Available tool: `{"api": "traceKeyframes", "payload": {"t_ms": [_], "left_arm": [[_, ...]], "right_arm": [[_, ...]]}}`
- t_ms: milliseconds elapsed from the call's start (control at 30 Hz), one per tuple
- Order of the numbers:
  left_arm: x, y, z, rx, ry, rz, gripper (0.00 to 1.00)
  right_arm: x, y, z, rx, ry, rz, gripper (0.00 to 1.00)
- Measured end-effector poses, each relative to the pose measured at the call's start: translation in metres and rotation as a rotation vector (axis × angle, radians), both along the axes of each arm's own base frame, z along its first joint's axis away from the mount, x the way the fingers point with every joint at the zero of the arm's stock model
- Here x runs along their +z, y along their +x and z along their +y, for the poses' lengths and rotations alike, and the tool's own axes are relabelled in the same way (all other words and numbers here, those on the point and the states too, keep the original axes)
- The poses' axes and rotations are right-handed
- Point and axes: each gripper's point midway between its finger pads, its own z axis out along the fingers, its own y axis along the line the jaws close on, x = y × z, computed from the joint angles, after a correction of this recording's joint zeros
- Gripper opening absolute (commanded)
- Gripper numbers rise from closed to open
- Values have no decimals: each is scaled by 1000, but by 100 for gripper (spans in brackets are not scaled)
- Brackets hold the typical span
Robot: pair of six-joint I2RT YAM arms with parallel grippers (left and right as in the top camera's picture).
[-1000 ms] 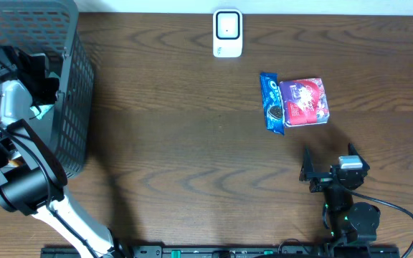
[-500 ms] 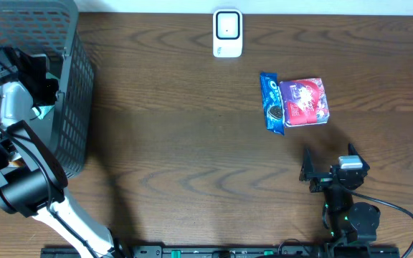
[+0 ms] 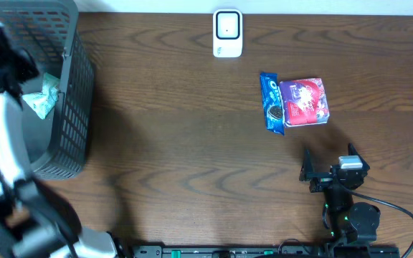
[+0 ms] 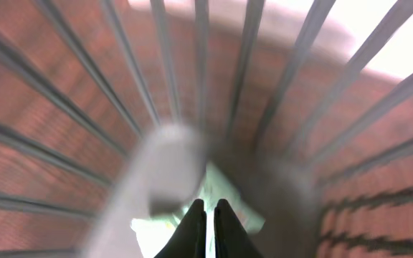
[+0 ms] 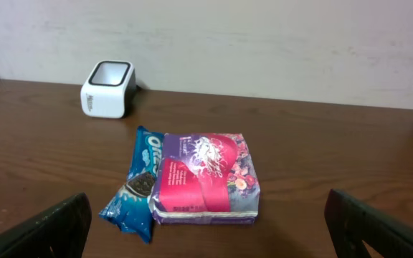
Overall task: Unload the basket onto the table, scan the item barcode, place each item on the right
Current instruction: 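Close the left gripper on the mint-green packet and lift it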
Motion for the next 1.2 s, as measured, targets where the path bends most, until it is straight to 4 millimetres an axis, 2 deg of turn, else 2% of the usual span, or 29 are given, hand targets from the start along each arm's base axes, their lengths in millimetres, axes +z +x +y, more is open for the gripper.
{"api": "traceKeyframes", "payload": {"t_ms": [67, 100, 133, 167, 233, 300, 367, 533, 567, 733, 833, 1000, 1200], "left_arm": [[55, -12, -7, 16, 35, -116, 7], [77, -19, -10, 19, 51, -161, 8], [95, -25, -14, 22, 66, -200, 22], [111, -31, -17, 22, 80, -231, 42], [128, -38, -20, 28, 88, -269, 70], [126, -38, -21, 27, 83, -257, 79], [109, -34, -18, 28, 65, -215, 86], [24, -17, 6, 84, 28, -4, 87], [2, -15, 11, 93, 23, 53, 87], [-64, -15, 13, 47, 4, 231, 87], [-92, -13, 10, -8, -7, 299, 86], [-128, -14, 5, -79, -14, 387, 87], [-155, -12, -5, -173, 13, 459, 86]], "right_arm": [[0, 0, 0, 0, 0, 0, 99], [0, 0, 0, 0, 0, 0, 99], [0, 0, 0, 0, 0, 0, 99], [0, 0, 0, 0, 0, 0, 99], [0, 0, 0, 0, 0, 0, 99], [0, 0, 0, 0, 0, 0, 99], [0, 0, 0, 0, 0, 0, 99], [0, 0, 0, 0, 0, 0, 99], [0, 0, 0, 0, 0, 0, 99], [0, 0, 0, 0, 0, 0, 99], [0, 0, 0, 0, 0, 0, 99], [0, 0, 0, 0, 0, 0, 99], [0, 0, 0, 0, 0, 0, 99]]}}
